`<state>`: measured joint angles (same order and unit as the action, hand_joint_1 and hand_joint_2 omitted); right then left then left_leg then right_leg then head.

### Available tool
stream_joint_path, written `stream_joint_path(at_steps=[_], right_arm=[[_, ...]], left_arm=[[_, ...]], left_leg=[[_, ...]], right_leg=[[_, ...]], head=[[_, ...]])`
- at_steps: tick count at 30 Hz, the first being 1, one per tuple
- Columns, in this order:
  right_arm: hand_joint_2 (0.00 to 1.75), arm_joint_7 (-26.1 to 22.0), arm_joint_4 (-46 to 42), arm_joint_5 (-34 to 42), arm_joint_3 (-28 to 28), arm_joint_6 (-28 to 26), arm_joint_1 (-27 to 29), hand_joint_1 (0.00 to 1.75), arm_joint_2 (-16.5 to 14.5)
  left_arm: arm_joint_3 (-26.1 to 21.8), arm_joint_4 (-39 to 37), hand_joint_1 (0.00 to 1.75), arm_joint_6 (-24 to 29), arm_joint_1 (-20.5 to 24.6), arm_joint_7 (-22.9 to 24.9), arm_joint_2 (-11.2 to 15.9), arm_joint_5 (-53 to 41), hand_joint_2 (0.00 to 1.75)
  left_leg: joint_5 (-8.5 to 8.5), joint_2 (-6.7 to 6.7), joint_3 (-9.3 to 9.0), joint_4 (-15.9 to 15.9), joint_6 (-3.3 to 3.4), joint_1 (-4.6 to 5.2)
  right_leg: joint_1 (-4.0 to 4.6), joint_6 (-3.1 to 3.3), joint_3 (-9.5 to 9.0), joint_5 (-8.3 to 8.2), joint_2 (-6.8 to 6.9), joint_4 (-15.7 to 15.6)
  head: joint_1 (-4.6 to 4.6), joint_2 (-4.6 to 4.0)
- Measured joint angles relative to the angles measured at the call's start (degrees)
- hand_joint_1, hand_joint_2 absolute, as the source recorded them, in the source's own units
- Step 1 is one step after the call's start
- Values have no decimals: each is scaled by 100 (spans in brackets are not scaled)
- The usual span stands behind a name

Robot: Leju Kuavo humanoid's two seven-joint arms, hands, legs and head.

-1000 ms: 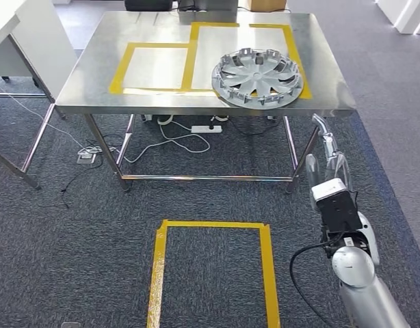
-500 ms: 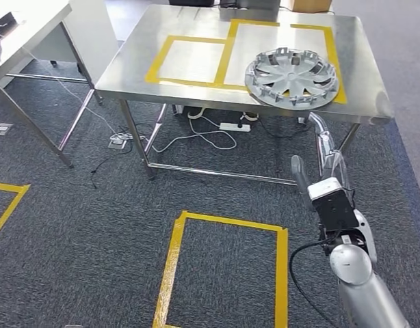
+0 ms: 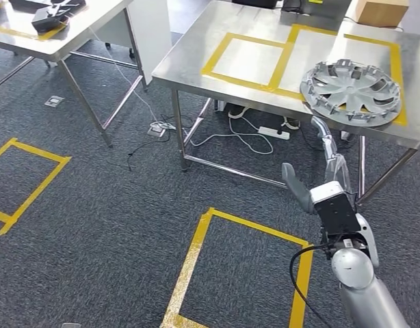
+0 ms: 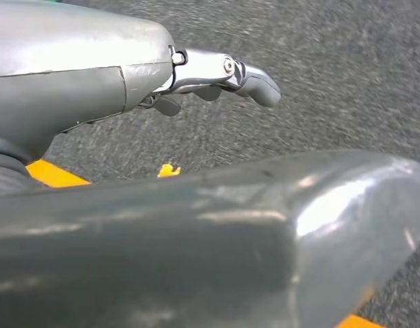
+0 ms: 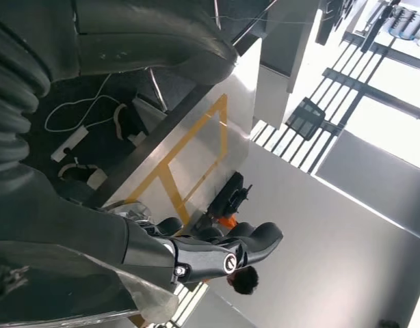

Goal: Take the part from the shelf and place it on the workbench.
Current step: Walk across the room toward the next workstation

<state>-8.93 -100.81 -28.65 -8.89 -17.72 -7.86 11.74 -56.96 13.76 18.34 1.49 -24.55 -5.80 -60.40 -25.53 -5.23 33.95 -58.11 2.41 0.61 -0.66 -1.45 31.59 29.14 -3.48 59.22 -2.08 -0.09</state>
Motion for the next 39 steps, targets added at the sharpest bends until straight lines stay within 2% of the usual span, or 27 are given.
stream_joint_path(at_steps=[1, 2, 3, 4, 6, 8, 10, 11, 13, 15, 16, 18, 19, 21, 23, 24, 25, 26, 27, 28, 30, 32, 34, 35, 36, 38, 39], right_arm=[[175, -2, -3, -5, 9, -7, 11, 0, 2], [175, -3, -7, -14, 16, -15, 22, 0, 2], [175, -5, -10, -26, 21, -21, 30, 0, 3], [175, -4, -12, -41, 23, -21, 36, 0, 3], [175, -4, -17, -67, 27, -19, 58, 0, 2], [175, -1, -22, -79, 31, -16, 108, 0, 2], [175, 7, -23, -81, 35, -12, 160, 0, 2], [175, 10, -23, -81, 37, -10, 180, 0, 2], [175, 12, -23, -80, 41, -8, 208, 0, 2], [175, 12, -26, -80, 52, -7, 219, 0, 3], [175, 12, -27, -80, 61, -7, 223, 0, 3], [175, 13, -28, -81, 75, -8, 233, 0, 3], [175, 12, -28, -82, 79, -9, 237, 0, 3], [175, 8, -29, -84, 92, -12, 251, 0, 5], [175, 4, -29, -87, 126, -15, 297, 0, 8], [175, 3, -28, -89, 141, -16, 327, 0, 10], [175, 1, -28, -91, 153, -16, 359, 0, 11], [175, -3, -28, -93, 159, -16, 382, 0, 11], [175, -5, -28, -95, 162, -16, 397, 0, 11], [175, -9, -28, -96, 166, -15, 404, 0, 11], [175, -16, -29, -99, 173, -14, 409, 0, 15], [175, -21, -32, -108, 181, -9, 420, 0, 20], [175, -26, -37, -121, 186, -5, 422, 0, 22], [175, -29, -39, -128, 187, -3, 420, 0, 22], [175, -32, -44, -137, 189, 0, 424, 0, 22], [175, -36, -51, -154, 202, 9, 453, 0, 22], [175, -38, -54, -164, 209, 12, 474, 0, 22]], left_arm=[[-2, 1, 0, -1, 2, 0, -2, -3, 0], [-6, 1, 0, -1, -3, 0, -2, -8, 0], [-11, 1, 0, -1, -13, 0, 4, -13, 0], [-18, 2, 0, -1, -26, -1, 2, -19, 0], [-32, 5, 0, 0, -29, -3, 1, -22, 0], [-54, 9, 0, 0, -6, -4, 0, -26, 0], [-76, 10, 0, 0, -5, -4, 2, -32, 0], [-84, 10, 0, 0, -13, -4, 3, -33, 0], [-93, 10, 0, 0, -24, -4, 8, -36, 0], [-98, 10, 0, 0, -11, -7, 10, -37, 0], [-100, 10, 0, 0, -7, -9, 10, -38, 0], [-107, 10, 0, 0, -18, -13, 10, -39, 0], [-111, 11, 0, 0, -31, -14, 10, -39, 0], [-117, 11, 0, 0, -34, -16, 4, -39, 0], [-119, 13, 0, 0, -15, -19, 1, -39, 0], [-120, 13, 0, 0, -8, -19, 2, -39, 0], [-121, 13, 0, -1, -8, -20, 2, -39, 0], [-122, 14, 0, -1, -11, -20, 2, -39, 0], [-123, 14, 0, -2, -15, -20, 0, -39, 0], [-123, 14, 0, -3, -17, -20, -2, -40, 0], [-124, 14, 0, -5, -5, -22, -9, -44, 0], [-126, 14, 0, -8, 0, -26, -16, -48, 0], [-130, 15, 0, -11, -19, -27, -10, -49, 0], [-133, 16, 0, -13, -30, -27, -14, -51, 0], [-135, 19, 0, -12, -30, -27, -14, -54, 0], [-137, 22, 0, -12, -8, -28, -24, -61, 0], [-137, 23, 0, -12, 4, -29, -21, -63, 0]], left_leg=[[17, -60, 32, -11, -29, -8], [40, -122, 65, -14, -67, -19], [62, -185, 89, -13, -104, -28], [57, -167, 107, -27, -138, -26], [-132, 73, 230, -292, -200, -9], [-510, 368, 531, -972, -264, -38], [-712, 455, 770, -1550, -319, -89], [-660, 479, 755, -1560, -338, -112], [-312, 589, 405, -939, -353, -141], [-93, 782, 36, -232, -308, -108], [-68, 831, -41, -60, -269, -87], [-74, 753, -18, -22, -178, -62], [-60, 698, -12, -9, -137, -67], [-21, 591, -6, 27, -57, -89], [6, 470, 12, 39, -6, -94], [13, 398, 24, 37, 7, -83], [17, 322, 31, 35, 15, -71], [21, 244, 35, 32, 18, -59], [25, 162, 34, 26, 17, -50], [28, 82, 32, 19, 14, -45], [36, -71, 47, -4, -9, -39], [66, -207, 101, -17, -72, -56], [100, -323, 151, -17, -146, -81], [76, -261, 175, -54, -176, -74], [-14, -115, 235, -184, -207, -63], [-360, 276, 507, -790, -272, -61], [-543, 389, 684, -1183, -305, -81]], right_leg=[[1, 14, -83, -13, -75, -155], [5, 21, -113, 5, -73, -198], [3, 30, -130, -3, -16, -228], [-4, 50, -136, -24, 54, -251], [-32, 98, -160, -61, 216, -302], [-31, 123, -162, -66, 389, -309], [-30, 122, -156, -61, 557, -305], [-31, 116, -156, -58, 633, -302], [-35, 87, -169, -39, 773, -293], [-13, 31, -182, -11, 894, -278], [0, 0, -188, -1, 948, -273], [8, -64, -200, 4, 1049, -278], [-4, -101, -195, 22, 1052, -277], [-26, -153, -92, 196, 804, -63], [-36, -164, 239, 565, 463, 637], [-34, -161, 444, 729, 390, 1050], [-30, -155, 596, 800, 365, 1335], [-24, -141, 653, 753, 354, 1409], [-17, -120, 595, 594, 333, 1247], [-11, -89, 442, 365, 264, 894], [-16, -28, 87, 49, -11, 126], [-12, 2, -83, 9, -155, -193], [-12, 31, -120, -11, -30, -239], [-23, 56, -138, -30, 45, -268], [-35, 91, -158, -47, 135, -301], [-33, 138, -187, -54, 326, -332], [-27, 151, -188, -48, 426, -331]], head=[[4, 0], [5, 0], [5, 0], [9, 0], [47, 0], [84, 0], [86, 0], [86, 0], [87, 0], [86, 0], [85, 0], [83, 0], [84, 0], [71, 0], [46, 0], [39, 0], [38, 0], [38, 0], [39, 0], [38, 0], [43, 0], [44, 0], [44, 0], [50, 0], [78, 0], [125, 0], [144, 0]])
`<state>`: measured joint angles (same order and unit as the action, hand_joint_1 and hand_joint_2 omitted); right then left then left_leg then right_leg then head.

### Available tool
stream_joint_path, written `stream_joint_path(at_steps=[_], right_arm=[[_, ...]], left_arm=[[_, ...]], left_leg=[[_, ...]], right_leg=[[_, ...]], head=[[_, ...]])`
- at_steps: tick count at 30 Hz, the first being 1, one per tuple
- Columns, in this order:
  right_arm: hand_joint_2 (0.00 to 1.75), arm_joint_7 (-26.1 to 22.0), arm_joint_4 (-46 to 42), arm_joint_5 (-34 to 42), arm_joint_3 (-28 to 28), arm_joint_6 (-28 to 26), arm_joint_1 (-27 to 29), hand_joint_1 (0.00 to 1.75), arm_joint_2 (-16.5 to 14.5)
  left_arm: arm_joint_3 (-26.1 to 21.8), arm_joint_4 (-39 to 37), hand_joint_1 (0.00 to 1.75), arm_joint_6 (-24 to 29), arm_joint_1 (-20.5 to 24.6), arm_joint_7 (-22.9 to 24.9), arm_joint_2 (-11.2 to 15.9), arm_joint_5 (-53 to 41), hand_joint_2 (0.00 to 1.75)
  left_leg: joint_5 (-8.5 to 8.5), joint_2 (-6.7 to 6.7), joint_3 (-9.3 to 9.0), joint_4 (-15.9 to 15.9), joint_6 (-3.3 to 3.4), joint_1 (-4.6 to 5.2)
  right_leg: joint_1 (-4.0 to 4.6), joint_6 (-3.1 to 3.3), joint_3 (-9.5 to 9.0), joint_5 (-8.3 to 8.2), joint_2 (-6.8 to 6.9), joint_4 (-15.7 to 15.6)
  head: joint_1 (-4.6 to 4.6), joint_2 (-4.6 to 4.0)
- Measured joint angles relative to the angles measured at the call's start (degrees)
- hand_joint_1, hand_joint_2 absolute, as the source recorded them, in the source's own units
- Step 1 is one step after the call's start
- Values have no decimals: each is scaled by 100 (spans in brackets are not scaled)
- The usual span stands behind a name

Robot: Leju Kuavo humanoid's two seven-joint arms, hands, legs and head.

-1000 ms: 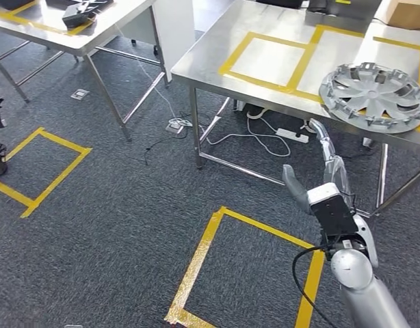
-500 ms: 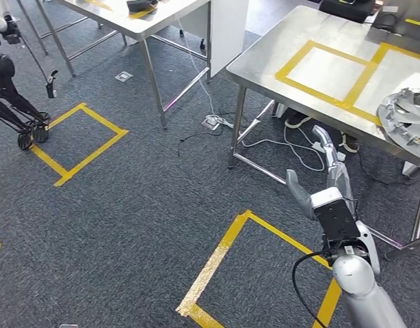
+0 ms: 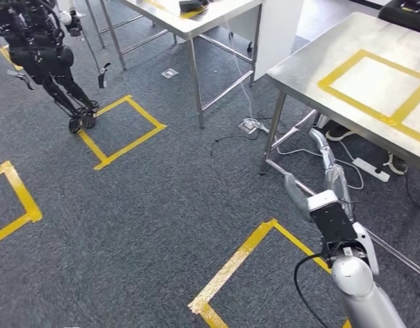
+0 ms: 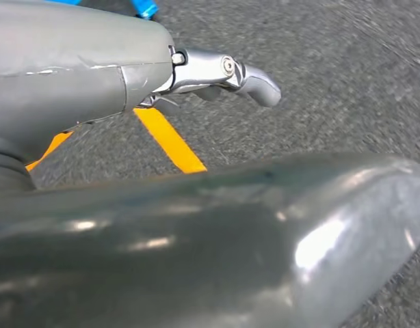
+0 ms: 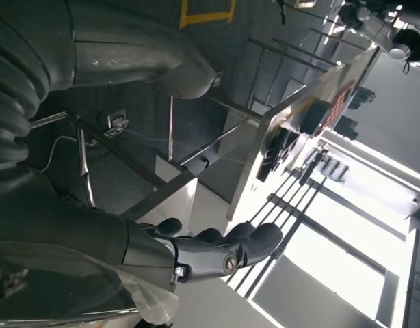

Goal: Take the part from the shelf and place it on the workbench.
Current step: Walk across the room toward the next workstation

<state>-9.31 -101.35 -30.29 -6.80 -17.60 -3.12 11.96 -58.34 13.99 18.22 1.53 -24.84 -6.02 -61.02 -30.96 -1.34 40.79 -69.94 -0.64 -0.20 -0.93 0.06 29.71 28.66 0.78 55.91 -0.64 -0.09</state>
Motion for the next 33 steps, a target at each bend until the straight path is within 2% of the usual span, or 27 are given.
stream_joint_path(at_steps=[1, 2, 3, 5, 7, 8, 9, 11, 12, 13, 15, 16, 17, 18, 19, 20, 22, 23, 24, 25, 26, 27, 28, 29, 31, 32, 33], right_arm=[[175, 0, 0, -8, 5, 7, 19, 0, 0], [175, -1, 0, -15, 8, 14, 33, 0, 0], [175, -1, 0, -19, 9, 20, 40, 0, 0], [175, -2, 0, -21, 11, 29, 44, 0, 0], [175, -4, -1, -22, 16, 33, 45, 0, 0], [175, -5, -2, -23, 25, 37, 45, 0, 1], [175, -7, -3, -24, 32, 39, 45, 0, 1], [175, -10, -4, -25, 43, 44, 42, 0, 2], [175, -11, -5, -26, 43, 47, 40, 0, 2], [175, -13, -6, -26, 46, 49, 40, 0, 2], [175, -11, -5, -26, 55, 53, 54, 0, 4], [175, -10, -5, -25, 58, 53, 69, 0, 6], [175, -7, -4, -25, 61, 54, 86, 0, 8], [175, -6, -4, -25, 61, 55, 100, 0, 9], [175, -6, -4, -25, 59, 56, 108, 0, 9], [175, -6, -4, -25, 60, 58, 111, 0, 9], [175, -6, -4, -25, 61, 67, 109, 0, 10], [175, -7, -5, -25, 63, 72, 108, 0, 11], [175, -7, -5, -27, 64, 80, 107, 0, 13], [175, -8, -5, -30, 64, 90, 105, 0, 14], [175, -10, -5, -33, 63, 96, 99, 0, 16], [175, -10, -5, -36, 62, 103, 91, 0, 17], [175, -13, -7, -38, 61, 108, 82, 0, 17], [175, -14, -8, -39, 62, 110, 77, 0, 17], [175, -15, -8, -40, 62, 116, 81, 0, 17], [175, -13, -8, -40, 62, 117, 85, 0, 18], [175, -12, -7, -40, 62, 118, 90, 0, 18]], left_arm=[[0, 0, 0, -1, 3, -1, -1, -3, 0], [0, 0, 0, -1, -1, -1, -2, -9, 0], [0, 0, 0, -1, -8, -2, -2, -13, 0], [0, 1, 0, -1, -17, -2, 3, -26, 0], [0, 4, 0, -1, -9, -3, 9, -46, 0], [0, 5, 0, -2, -2, -3, 12, -57, 0], [0, 6, 0, -2, 2, -4, 13, -65, 0], [-1, 7, 0, -3, -6, -5, 14, -69, 0], [-2, 8, 0, -3, -14, -5, 11, -69, 0], [-2, 8, 0, -3, -16, -6, 8, -68, 0], [-2, 9, 0, -3, -2, -6, 4, -68, 0], [-2, 9, 0, -3, 7, -6, 6, -68, 0], [-2, 9, 0, -4, 12, -6, 7, -68, 0], [-3, 9, 0, -6, 9, -6, 7, -68, 0], [-3, 9, 0, -9, 6, -5, 6, -68, 0], [-4, 9, 0, -11, 4, -6, 4, -69, 0], [-4, 9, 0, -14, 10, -4, 0, -70, 0], [-3, 10, 0, -14, 16, -4, -1, -73, 0], [-3, 10, 0, -15, 17, -4, -1, -77, 0], [-4, 10, 0, -15, 12, -3, 0, -81, 0], [-4, 11, 0, -15, 1, -1, 1, -86, 0], [-5, 10, 0, -15, -12, 2, 3, -89, 0], [-6, 10, 0, -15, -20, 7, 2, -91, 0], [-7, 9, 0, -15, -18, 10, 1, -92, 0], [-7, 9, 0, -16, 2, 14, -5, -94, 0], [-7, 9, 0, -16, 7, 14, -7, -94, 0], [-7, 9, 0, -17, 5, 16, -8, -94, 0]], left_leg=[[-109, 50, 132, -302, -26, -20], [-134, 76, 191, -455, -45, -37], [-81, 92, 171, -441, -58, -50], [198, 162, -106, 52, -58, -59], [444, 421, -506, 791, -13, -24], [502, 524, -636, 1047, 27, 0], [501, 576, -683, 1162, 70, 24], [503, 455, -664, 1187, 155, 37], [514, 386, -663, 1201, 192, 27], [529, 318, -664, 1217, 232, 15], [551, 182, -660, 1233, 288, -2], [554, 106, -654, 1232, 303, 2], [556, 22, -652, 1231, 308, 8], [557, -66, -652, 1228, 310, 14], [557, -153, -655, 1223, 310, 17], [556, -240, -659, 1215, 308, 17], [548, -406, -650, 1182, 285, 20], [548, -485, -627, 1163, 261, 18], [554, -557, -597, 1152, 224, 11], [570, -628, -567, 1149, 181, 0], [591, -699, -546, 1157, 141, -18], [588, -690, -530, 1145, 107, -21], [536, -585, -492, 1068, 80, -11], [420, -416, -409, 884, 58, 0], [65, -51, -102, 215, 22, 3], [-82, 27, 59, -140, 7, -7], [-144, 62, 156, -366, -3, -16]], right_leg=[[4, -2, 0, 6, 91, 2], [6, -6, 0, 13, 171, 4], [5, -13, -1, 19, 235, 6], [5, -39, -20, 36, 349, 8], [28, -89, -53, 73, 475, 14], [47, -118, -68, 92, 538, 17], [65, -145, -80, 108, 601, 17], [71, -203, -109, 133, 706, 2], [56, -235, -103, 175, 638, 24], [40, -260, -57, 265, 489, 132], [17, -285, 234, 598, 96, 737], [16, -286, 451, 776, -9, 1168], [17, -287, 656, 886, -51, 1540], [19, -284, 792, 889, -67, 1742], [20, -276, 817, 770, -77, 1702], [18, -264, 732, 557, -108, 1437], [-9, -239, 415, 144, -361, 647], [-24, -230, 277, 47, -495, 354], [-31, -223, 200, 26, -595, 198], [-27, -212, 171, 49, -612, 160], [-20, -193, 149, 47, -549, 145], [-20, -164, 137, 33, -470, 128], [-24, -129, 117, 22, -385, 108], [-26, -95, 98, 15, -290, 87], [-6, -46, 76, 27, -99, 76], [6, -34, 73, 35, -5, 78], [13, -30, 68, 45, 83, 79]], head=[[-2, 0], [1, 0], [2, 0], [3, 0], [6, 0], [2, 0], [1, 0], [-6, 0], [-9, 0], [-18, 0], [-48, 0], [-56, 0], [-63, 0], [-63, 0], [-62, 0], [-63, 0], [-62, 0], [-60, 0], [-59, 0], [-57, 0], [-55, 0], [-56, 0], [-39, 0], [-25, 0], [3, 0], [2, 0], [4, 0]])
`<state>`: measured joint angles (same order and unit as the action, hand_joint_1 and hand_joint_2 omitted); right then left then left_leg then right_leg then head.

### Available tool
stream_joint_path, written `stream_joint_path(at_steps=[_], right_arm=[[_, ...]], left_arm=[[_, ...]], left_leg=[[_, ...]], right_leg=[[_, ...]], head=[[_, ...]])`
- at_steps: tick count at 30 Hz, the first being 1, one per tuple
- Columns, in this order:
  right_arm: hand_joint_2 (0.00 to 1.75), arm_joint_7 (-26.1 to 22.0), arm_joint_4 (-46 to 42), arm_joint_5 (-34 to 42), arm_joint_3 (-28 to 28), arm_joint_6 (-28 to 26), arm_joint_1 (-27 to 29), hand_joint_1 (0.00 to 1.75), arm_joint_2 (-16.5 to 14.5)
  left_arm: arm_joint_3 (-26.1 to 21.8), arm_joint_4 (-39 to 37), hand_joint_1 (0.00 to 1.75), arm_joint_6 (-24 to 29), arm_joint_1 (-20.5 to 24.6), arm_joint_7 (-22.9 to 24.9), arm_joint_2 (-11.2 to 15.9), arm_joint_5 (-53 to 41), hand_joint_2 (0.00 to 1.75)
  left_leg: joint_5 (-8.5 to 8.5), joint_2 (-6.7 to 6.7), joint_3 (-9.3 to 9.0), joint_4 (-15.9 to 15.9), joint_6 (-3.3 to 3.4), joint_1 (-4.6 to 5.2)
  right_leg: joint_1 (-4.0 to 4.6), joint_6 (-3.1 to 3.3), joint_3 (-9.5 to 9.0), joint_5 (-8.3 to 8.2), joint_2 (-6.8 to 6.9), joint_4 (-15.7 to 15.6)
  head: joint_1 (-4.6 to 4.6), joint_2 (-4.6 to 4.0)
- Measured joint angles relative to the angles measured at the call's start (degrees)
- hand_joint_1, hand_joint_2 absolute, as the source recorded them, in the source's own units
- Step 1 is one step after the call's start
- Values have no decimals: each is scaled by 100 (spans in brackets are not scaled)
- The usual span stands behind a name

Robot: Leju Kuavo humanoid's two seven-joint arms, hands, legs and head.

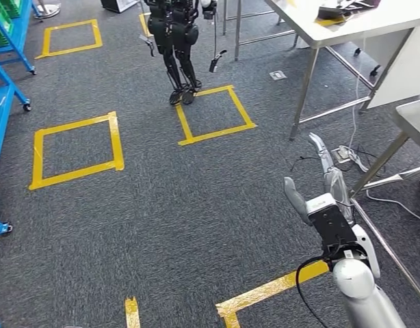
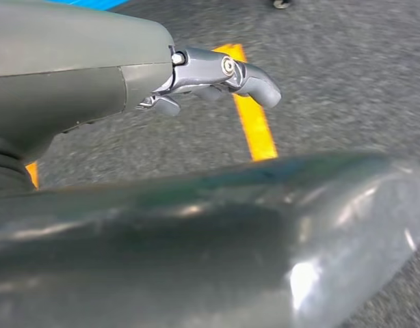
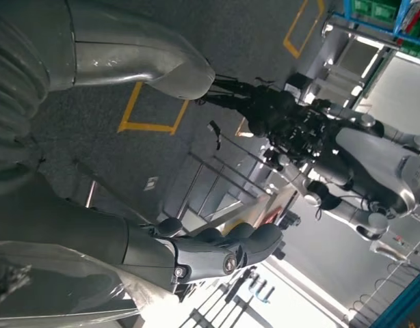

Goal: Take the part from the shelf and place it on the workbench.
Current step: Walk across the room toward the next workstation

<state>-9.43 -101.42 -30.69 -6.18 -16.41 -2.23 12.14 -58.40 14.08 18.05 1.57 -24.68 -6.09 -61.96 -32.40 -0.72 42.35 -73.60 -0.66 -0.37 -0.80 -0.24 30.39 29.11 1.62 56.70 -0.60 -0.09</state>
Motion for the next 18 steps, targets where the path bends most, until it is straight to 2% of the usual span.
stream_joint_path(at_steps=[1, 2, 3, 4, 5, 6, 7, 8, 9, 10, 11, 13, 14, 15, 16, 17, 18], right_arm=[[175, 1, 1, -3, -1, 1, 1, 0, 0], [175, 1, 1, -9, -2, -1, 2, 0, 0], [175, 1, 1, -16, -2, -2, 2, 0, 0], [175, 0, 0, -24, -1, -3, 2, 0, 1], [175, -1, 0, -34, 2, -7, 0, 0, 1], [175, -3, -1, -45, 4, -9, -1, 0, 2], [175, -5, -2, -57, 3, -11, -1, 0, 2], [175, -7, -2, -69, 2, -12, -3, 0, 2], [175, -8, -2, -77, 1, -11, -4, 0, 2], [175, -9, -2, -80, -1, -11, -4, 0, 2], [175, -13, -3, -83, 3, -11, -1, 0, 4], [175, -16, -2, -84, 20, -13, 29, 0, 11], [175, -16, 0, -84, 28, -13, 48, 0, 15], [175, -14, 1, -84, 35, -13, 65, 0, 16], [175, -14, 1, -84, 37, -14, 74, 0, 15], [175, -14, 1, -85, 38, -14, 78, 0, 15], [175, -15, 1, -85, 38, -15, 79, 0, 16]], left_arm=[[0, 0, 0, 0, -8, 3, 0, -1, 0], [0, 0, 0, -1, -16, 5, 1, -2, 0], [0, 1, 0, -1, -20, 8, 2, -9, 0], [0, 1, 0, -1, -18, 9, 4, -18, 0], [-1, 2, 0, -1, -11, 10, 6, -28, 0], [-2, 2, 0, 0, -4, 11, 8, -38, 0], [-4, 2, 0, 0, -3, 13, 9, -42, 0], [-8, 2, 0, 1, -6, 13, 9, -45, 0], [-10, 2, 0, 1, -17, 14, 10, -46, 0], [-13, 2, 0, 1, -25, 14, 8, -48, 0], [-14, 2, 0, 1, -22, 15, 6, -51, 0], [-16, 2, 0, 0, -2, 14, 4, -58, 0], [-16, 2, 0, -1, 7, 14, 6, -61, 0], [-17, 2, 0, -1, 8, 14, 8, -64, 0], [-19, 2, 0, -2, 3, 15, 8, -69, 0], [-20, 2, 0, -3, -2, 15, 8, -73, 0], [-21, 2, 0, -3, -4, 15, 6, -77, 0]], left_leg=[[43, 20, -3, -25, -4, -6], [183, 49, -120, 174, 1, -9], [374, 121, -324, 540, 16, -6], [510, 254, -543, 929, 34, 18], [599, 368, -707, 1244, 66, 41], [623, 448, -795, 1427, 97, 67], [598, 463, -812, 1487, 128, 93], [604, 395, -800, 1506, 165, 99], [612, 330, -804, 1523, 197, 93], [622, 266, -812, 1542, 229, 83], [636, 206, -822, 1562, 265, 69], [648, 73, -824, 1573, 312, 55], [650, 1, -820, 1572, 325, 58], [650, -77, -820, 1570, 327, 61], [649, -156, -823, 1567, 326, 62], [649, -236, -830, 1563, 325, 61], [645, -318, -839, 1556, 319, 56]], right_leg=[[3, -3, -7, 10, 83, 1], [4, -11, -20, 22, 163, 2], [6, -23, -42, 38, 237, 2], [17, -43, -64, 58, 306, 3], [32, -68, -81, 80, 369, 8], [48, -93, -95, 99, 430, 10], [61, -121, -107, 114, 492, 7], [62, -148, -124, 128, 557, 0], [50, -180, -127, 152, 564, -4], [36, -210, -113, 209, 475, 45], [25, -233, -43, 319, 326, 201], [13, -248, 285, 655, -15, 874], [13, -247, 501, 806, -93, 1277], [13, -245, 677, 870, -129, 1570], [13, -241, 766, 820, -147, 1664], [11, -236, 746, 656, -165, 1530], [4, -228, 625, 416, -211, 1197]], head=[[1, 0], [1, 0], [2, 0], [1, 0], [-1, 0], [-4, 0], [-5, 0], [-5, 0], [-5, 0], [-8, 0], [-21, 0], [-52, 0], [-63, 0], [-65, 0], [-64, 0], [-63, 0], [-64, 0]])
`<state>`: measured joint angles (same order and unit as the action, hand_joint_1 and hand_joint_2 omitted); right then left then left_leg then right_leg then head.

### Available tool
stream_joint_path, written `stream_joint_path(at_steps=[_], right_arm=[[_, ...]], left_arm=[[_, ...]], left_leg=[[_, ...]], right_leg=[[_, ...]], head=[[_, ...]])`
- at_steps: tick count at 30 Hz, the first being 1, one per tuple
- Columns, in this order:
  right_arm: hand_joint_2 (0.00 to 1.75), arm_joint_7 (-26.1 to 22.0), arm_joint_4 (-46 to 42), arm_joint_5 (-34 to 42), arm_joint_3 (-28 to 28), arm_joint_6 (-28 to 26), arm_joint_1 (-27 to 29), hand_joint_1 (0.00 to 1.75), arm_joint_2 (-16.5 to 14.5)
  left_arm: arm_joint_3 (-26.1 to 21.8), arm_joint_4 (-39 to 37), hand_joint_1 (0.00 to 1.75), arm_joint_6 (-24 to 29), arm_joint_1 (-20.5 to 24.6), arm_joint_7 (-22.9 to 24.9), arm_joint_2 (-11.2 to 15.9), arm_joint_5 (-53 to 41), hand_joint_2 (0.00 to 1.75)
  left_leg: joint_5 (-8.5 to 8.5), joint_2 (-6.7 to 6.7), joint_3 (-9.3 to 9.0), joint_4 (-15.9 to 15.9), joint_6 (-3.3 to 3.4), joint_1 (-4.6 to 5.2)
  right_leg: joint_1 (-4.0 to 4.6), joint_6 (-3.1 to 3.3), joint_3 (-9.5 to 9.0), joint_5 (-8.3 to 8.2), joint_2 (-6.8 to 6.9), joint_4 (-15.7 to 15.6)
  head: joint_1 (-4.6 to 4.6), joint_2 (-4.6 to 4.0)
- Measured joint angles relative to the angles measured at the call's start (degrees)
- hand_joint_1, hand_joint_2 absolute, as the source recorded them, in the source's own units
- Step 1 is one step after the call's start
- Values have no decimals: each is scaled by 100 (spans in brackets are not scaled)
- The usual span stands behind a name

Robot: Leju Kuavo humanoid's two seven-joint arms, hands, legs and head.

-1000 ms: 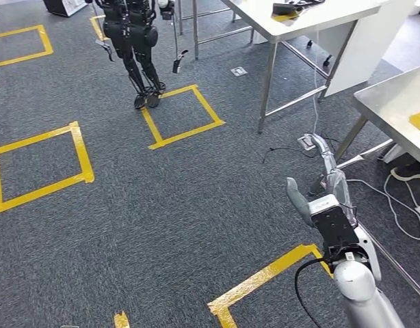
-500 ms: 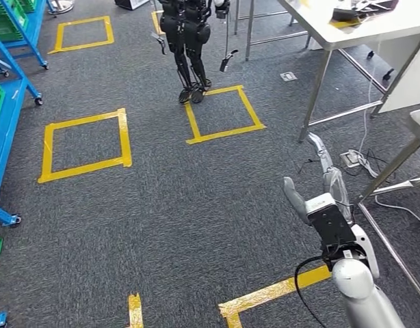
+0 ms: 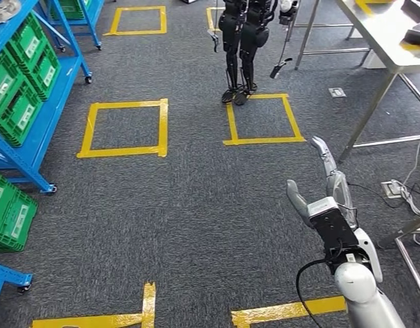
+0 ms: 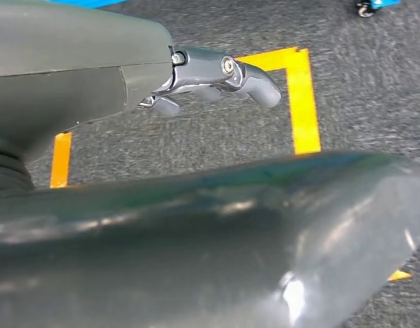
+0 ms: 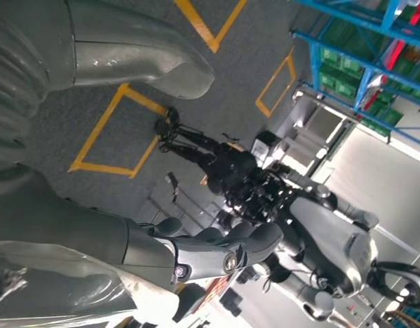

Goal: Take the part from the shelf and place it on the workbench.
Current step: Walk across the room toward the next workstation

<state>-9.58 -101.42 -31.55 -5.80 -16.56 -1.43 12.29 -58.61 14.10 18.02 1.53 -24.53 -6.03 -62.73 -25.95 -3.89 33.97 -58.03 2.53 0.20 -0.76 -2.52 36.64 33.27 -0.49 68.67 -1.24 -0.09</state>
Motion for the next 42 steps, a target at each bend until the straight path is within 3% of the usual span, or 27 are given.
stream_joint_path(at_steps=[2, 4, 6, 8, 10, 12, 13, 14, 15, 17, 19, 21, 23, 25, 27, 28, 29, 30, 32, 33, 34, 35, 36, 37, 39, 41, 42], right_arm=[[175, -4, -1, -1, 3, -2, 5, 0, 1], [175, -9, -1, -3, 9, -9, 18, 0, 3], [175, -14, -2, -5, 11, -18, 25, 0, 5], [175, -20, -5, -7, 9, -22, 30, 0, 5], [175, -24, -10, -7, 10, -27, 54, 0, 5], [175, -26, -13, -6, 11, -29, 84, 0, 5], [175, -26, -13, -6, 11, -29, 92, 0, 5], [175, -26, -13, -6, 10, -29, 95, 0, 5], [175, -26, -14, -6, 9, -29, 96, 0, 5], [175, -26, -16, -6, 10, -29, 95, 0, 5], [175, -26, -17, -6, 13, -31, 94, 0, 5], [175, -25, -19, -6, 10, -30, 90, 0, 5], [175, -27, -27, -9, 10, -28, 85, 0, 5], [175, -27, -35, -11, 23, -27, 97, 0, 9], [175, -25, -37, -12, 39, -23, 129, 0, 12], [175, -26, -37, -13, 44, -20, 143, 0, 12], [175, -26, -37, -14, 44, -16, 149, 0, 12], [175, -27, -37, -14, 45, -12, 150, 0, 12], [175, -33, -37, -16, 46, -3, 143, 0, 12], [175, -39, -37, -18, 49, 3, 139, 0, 13], [175, -46, -36, -24, 50, 15, 138, 0, 14], [175, -52, -35, -32, 50, 32, 135, 0, 15], [175, -58, -34, -39, 49, 55, 128, 0, 16], [175, -60, -33, -45, 48, 83, 119, 0, 16], [175, -66, -33, -48, 45, 129, 107, 0, 17], [175, -69, -32, -49, 45, 158, 119, 0, 21], [175, -68, -30, -50, 45, 169, 129, 0, 25]], left_arm=[[-2, 0, 0, -1, 7, -1, -2, -2, 0], [-7, 0, 0, -1, 4, -1, -2, -1, 0], [-29, 0, 0, -1, -22, 0, 2, 0, 0], [-60, 0, 0, 0, -36, 0, -2, 0, 0], [-74, 0, 0, 0, -16, 1, -9, -1, 0], [-78, 0, 0, -1, -4, 1, -9, -2, 0], [-80, 0, 0, -1, -12, 2, -8, -2, 0], [-82, 0, 0, -1, -22, 2, -8, -2, 0], [-84, 0, 0, -1, -30, 3, -7, -2, 0], [-85, 0, 0, -1, -25, 4, -7, -2, 0], [-86, 0, 0, -1, -10, 8, -7, -3, 0], [-89, 0, 0, -1, -14, 14, -6, -3, 0], [-92, 0, 0, -1, -23, 15, -8, -6, 0], [-92, 1, 0, -2, -5, 15, -8, -14, 0], [-93, 2, 0, -3, 10, 15, -5, -21, 0], [-93, 2, 0, -4, 7, 14, -5, -22, 0], [-95, 2, 0, -8, 4, 14, -7, -25, 0], [-96, 2, 0, -11, 1, 14, -8, -27, 0], [-97, 2, 0, -18, 6, 14, -13, -40, 0], [-97, 2, 0, -18, 12, 14, -15, -51, 0], [-97, 2, 0, -19, 13, 14, -16, -65, 0], [-97, 2, 0, -23, 8, 14, -15, -76, 0], [-98, 2, 0, -27, -2, 14, -14, -87, 0], [-99, 2, 0, -32, -12, 14, -13, -96, 0], [-101, 2, 0, -37, -12, 14, -13, -104, 0], [-101, 2, 0, -38, 6, 14, -14, -103, 0], [-101, 2, 0, -40, 11, 14, -13, -102, 0]], left_leg=[[-12, -156, 10, -32, -31, -5], [1, -296, 70, -53, -100, -18], [29, -411, 122, -52, -174, -41], [-73, -209, 199, -211, -223, -29], [-386, 164, 461, -788, -264, -20], [-665, 306, 785, -1483, -295, -38], [-680, 325, 849, -1628, -301, -44], [-583, 344, 795, -1540, -300, -47], [-404, 391, 629, -1235, -290, -47], [-118, 676, 216, -454, -250, -5], [-66, 867, 43, -92, -196, 48], [-66, 757, 54, -71, -135, 63], [-42, 615, 38, -35, -69, 43], [-26, 475, 29, -13, -11, 18], [-28, 315, 32, -15, 16, 19], [-29, 229, 29, -16, 19, 23], [-29, 145, 22, -18, 19, 25], [-30, 61, 12, -20, 18, 25], [-36, -97, 6, -32, -1, 19], [-35, -172, 22, -44, -25, 12], [-27, -244, 49, -52, -60, 0], [-12, -314, 76, -52, -101, -13], [6, -390, 96, -43, -142, -30], [2, -388, 105, -47, -177, -33], [-161, -127, 210, -281, -238, -12], [-499, 215, 510, -925, -290, -14], [-639, 280, 680, -1280, -313, -29]], right_leg=[[-37, 13, -311, -350, -277, -745], [-50, 40, -468, -407, -465, -1061], [-42, 99, -499, -411, -361, -1093], [-47, 167, -536, -432, -207, -1139], [-29, 218, -573, -425, -22, -1163], [-6, 246, -584, -404, 165, -1162], [1, 250, -589, -394, 248, -1161], [4, 246, -599, -384, 325, -1161], [6, 237, -616, -370, 399, -1160], [30, 198, -659, -328, 536, -1154], [65, 150, -688, -289, 657, -1151], [71, 95, -719, -260, 772, -1166], [42, 33, -680, -143, 592, -1048], [17, -5, -393, 163, 224, -472], [13, -14, 40, 456, 77, 329], [14, -12, 187, 470, 61, 545], [15, -4, 223, 362, 53, 526], [15, 9, 149, 157, 29, 284], [-1, 48, -181, -286, -230, -516], [-11, 64, -334, -403, -372, -836], [-14, 79, -425, -446, -483, -1022], [-9, 91, -462, -426, -506, -1077], [-3, 108, -487, -427, -441, -1109], [-5, 136, -504, -440, -364, -1135], [-16, 204, -561, -459, -184, -1203], [-3, 252, -596, -447, 6, -1223], [4, 263, -602, -436, 98, -1222]], head=[[4, 0], [6, 0], [6, 0], [25, 0], [47, 0], [54, 0], [55, 0], [56, 0], [56, 0], [57, 0], [52, 0], [47, 0], [32, 0], [-1, 0], [-16, 0], [-15, 0], [-14, 0], [-15, 0], [-13, 0], [-14, 0], [-12, 0], [-13, 0], [-13, 0], [-14, 0], [9, 0], [30, 0], [29, 0]])
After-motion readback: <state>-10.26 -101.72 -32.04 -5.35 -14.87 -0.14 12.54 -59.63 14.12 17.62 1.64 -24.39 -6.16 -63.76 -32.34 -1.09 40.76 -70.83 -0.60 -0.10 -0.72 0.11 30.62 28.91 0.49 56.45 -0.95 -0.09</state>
